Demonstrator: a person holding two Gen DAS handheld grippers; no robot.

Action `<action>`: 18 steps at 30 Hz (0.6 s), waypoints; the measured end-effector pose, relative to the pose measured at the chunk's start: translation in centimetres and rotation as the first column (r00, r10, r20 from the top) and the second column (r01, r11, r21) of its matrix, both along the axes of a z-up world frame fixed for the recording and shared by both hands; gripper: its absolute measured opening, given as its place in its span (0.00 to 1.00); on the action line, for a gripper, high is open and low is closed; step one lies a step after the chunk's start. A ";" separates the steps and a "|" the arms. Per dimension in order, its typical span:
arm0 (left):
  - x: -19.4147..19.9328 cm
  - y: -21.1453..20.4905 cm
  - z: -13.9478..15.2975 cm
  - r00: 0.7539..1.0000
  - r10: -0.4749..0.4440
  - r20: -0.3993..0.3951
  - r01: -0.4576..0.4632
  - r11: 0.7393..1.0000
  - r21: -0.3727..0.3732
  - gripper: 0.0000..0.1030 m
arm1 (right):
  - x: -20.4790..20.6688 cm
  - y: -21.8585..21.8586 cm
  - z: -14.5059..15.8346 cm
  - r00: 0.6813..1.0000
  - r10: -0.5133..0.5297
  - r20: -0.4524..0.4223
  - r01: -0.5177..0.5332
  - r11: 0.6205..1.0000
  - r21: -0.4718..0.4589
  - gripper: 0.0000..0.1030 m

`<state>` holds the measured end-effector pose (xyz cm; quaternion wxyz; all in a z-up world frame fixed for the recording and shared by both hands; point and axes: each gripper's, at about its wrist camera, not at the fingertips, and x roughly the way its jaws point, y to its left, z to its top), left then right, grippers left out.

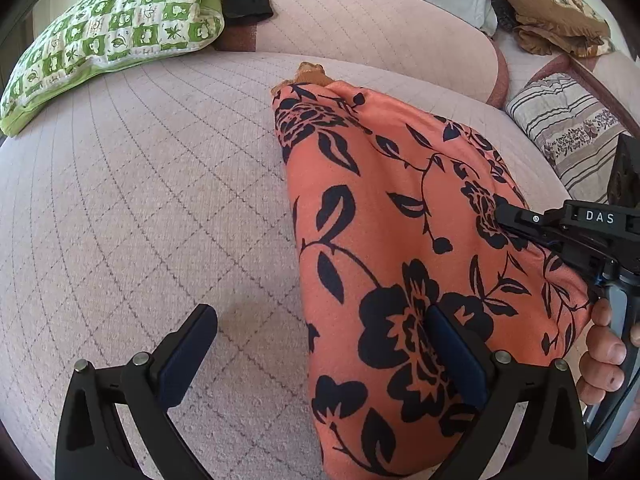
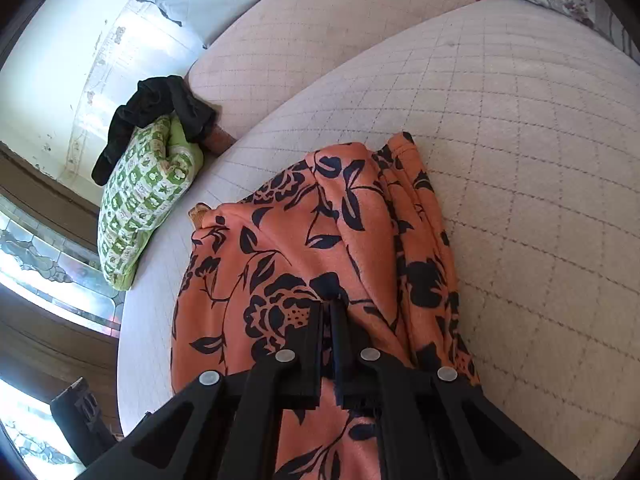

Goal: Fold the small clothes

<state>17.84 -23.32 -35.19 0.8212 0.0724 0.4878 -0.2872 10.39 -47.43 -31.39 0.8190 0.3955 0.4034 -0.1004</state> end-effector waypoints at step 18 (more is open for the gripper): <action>4.1 0.2 2.2 0.998 0.067 -0.016 -0.068 0.996 -0.051 1.00 | 0.7 -0.6 0.2 0.999 -0.031 -0.041 0.034 0.997 0.063 0.07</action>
